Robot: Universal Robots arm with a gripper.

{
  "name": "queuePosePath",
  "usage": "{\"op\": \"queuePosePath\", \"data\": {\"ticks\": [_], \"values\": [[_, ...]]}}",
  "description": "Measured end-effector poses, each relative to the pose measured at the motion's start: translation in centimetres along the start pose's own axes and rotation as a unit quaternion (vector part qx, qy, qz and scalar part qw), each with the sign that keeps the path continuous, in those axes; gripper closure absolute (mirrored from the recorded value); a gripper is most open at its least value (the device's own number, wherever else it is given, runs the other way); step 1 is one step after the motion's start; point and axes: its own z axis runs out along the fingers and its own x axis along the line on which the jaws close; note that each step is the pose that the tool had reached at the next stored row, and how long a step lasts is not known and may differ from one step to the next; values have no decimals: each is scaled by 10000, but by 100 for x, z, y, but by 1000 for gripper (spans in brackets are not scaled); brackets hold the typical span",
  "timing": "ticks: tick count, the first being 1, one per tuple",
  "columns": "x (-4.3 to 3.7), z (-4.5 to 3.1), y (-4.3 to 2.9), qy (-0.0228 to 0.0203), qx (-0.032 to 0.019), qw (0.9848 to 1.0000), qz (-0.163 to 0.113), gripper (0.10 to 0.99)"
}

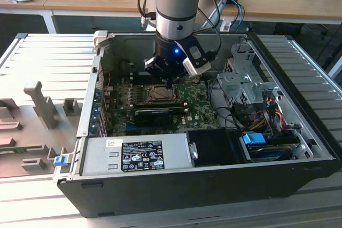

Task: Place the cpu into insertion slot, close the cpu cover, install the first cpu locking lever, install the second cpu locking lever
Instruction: 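Install the second cpu locking lever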

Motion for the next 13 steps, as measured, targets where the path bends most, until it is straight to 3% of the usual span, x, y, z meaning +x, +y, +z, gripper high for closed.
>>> {"op": "queuePosePath", "data": {"ticks": [13], "values": [[2, -6, -36, 1, 1, 10000, -1, 980]]}}
